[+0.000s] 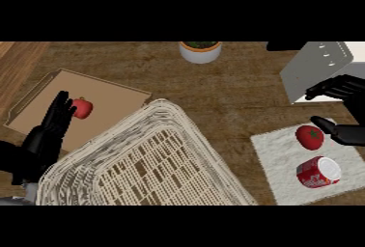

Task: Pick the can from the placemat and place it in the tiered shelf

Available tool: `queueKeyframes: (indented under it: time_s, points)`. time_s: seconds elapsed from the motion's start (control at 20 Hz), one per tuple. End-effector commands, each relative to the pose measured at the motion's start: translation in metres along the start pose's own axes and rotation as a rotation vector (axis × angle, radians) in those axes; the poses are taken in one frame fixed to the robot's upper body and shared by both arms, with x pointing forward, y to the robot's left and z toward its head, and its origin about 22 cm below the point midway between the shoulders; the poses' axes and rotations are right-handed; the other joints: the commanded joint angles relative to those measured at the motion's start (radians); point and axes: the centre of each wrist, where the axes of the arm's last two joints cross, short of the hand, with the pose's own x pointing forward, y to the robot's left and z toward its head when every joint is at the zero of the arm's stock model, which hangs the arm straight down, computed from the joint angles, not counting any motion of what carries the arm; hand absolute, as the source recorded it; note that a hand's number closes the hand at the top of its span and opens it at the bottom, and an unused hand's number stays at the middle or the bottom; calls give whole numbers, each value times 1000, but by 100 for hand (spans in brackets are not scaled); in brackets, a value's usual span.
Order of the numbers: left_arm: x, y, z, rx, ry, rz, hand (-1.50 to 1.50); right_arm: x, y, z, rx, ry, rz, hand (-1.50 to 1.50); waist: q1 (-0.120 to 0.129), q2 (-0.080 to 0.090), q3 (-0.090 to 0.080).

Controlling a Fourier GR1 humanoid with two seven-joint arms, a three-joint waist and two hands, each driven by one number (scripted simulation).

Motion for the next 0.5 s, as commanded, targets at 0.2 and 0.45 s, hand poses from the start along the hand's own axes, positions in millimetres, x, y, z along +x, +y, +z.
queueKeyframes:
  time_s: [0.2,0.45]
  points:
    - [7,-7,-5,-71,-13,-20,0,-15,-61,71,284,28,-21,-150,-2,77,-24]
    - [3,1,-3,-99,-2,-31,0,21,-106,84,306,43,123,-150,21,77,-27]
